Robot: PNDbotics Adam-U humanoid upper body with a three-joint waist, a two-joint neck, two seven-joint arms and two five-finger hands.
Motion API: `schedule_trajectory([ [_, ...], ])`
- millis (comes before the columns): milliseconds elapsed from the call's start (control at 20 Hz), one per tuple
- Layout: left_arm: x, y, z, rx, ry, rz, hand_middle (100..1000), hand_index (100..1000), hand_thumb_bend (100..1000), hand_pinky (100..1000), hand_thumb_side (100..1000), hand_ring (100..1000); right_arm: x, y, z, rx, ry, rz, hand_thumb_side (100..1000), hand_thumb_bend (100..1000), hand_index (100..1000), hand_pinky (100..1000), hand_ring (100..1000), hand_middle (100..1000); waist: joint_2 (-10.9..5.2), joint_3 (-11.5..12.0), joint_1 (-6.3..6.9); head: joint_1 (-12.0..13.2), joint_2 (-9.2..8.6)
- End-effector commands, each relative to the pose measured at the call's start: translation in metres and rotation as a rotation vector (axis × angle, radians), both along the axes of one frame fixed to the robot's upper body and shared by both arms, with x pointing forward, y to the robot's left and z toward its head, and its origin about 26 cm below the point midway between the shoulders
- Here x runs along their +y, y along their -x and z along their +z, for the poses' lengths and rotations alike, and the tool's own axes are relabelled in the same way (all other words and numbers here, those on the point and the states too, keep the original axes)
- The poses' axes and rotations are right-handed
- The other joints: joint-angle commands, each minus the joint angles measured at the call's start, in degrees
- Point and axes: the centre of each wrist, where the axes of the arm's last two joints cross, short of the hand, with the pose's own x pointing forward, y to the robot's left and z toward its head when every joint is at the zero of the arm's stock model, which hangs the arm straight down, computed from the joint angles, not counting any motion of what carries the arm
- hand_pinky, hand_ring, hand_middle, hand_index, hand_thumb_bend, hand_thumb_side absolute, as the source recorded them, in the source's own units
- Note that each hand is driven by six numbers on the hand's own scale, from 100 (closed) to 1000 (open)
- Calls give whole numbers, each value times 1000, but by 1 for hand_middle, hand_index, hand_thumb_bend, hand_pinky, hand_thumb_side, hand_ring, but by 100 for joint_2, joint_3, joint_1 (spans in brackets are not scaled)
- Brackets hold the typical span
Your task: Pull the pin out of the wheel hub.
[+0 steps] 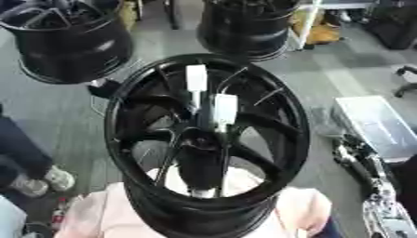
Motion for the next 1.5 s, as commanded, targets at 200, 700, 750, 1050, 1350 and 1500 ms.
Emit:
schedule_trajectory([
  [200, 3, 1, 12, -25, -35, 14, 630, 826, 792, 692, 665, 643, -3, -3, 8, -26, 13, 0, 392, 299, 828, 686, 666, 737, -58, -5, 21, -29, -13],
  [700, 34, -19, 79, -173, -421, -46, 642, 811, 631, 701, 395, 664, -4, -4, 9, -20, 24, 9, 397, 291, 825, 686, 665, 736, -77, -114, 101, -33, -13],
  [750, 40, -26, 96, -199, -535, -83, 655, 821, 631, 711, 366, 677, -5, -4, 10, -19, 29, 11, 397, 290, 825, 685, 665, 735, -85, -145, 133, -26, -13],
  [1050, 55, -64, 159, -259, -1113, -307, 723, 859, 618, 759, 320, 720, -5, -6, 11, -12, 52, 37, 398, 294, 824, 685, 665, 735, -120, -310, 233, 63, -13],
  [1350, 0, -120, 180, -318, -1469, -661, 747, 879, 596, 777, 282, 736, -7, -5, 11, -2, 71, 59, 398, 296, 824, 685, 665, 735, -196, -443, 304, 181, -13],
  [1500, -45, -156, 180, -332, -1551, -810, 755, 885, 613, 781, 305, 741, -8, -5, 11, -1, 73, 55, 399, 297, 824, 685, 665, 735, -226, -464, 307, 207, -13],
])
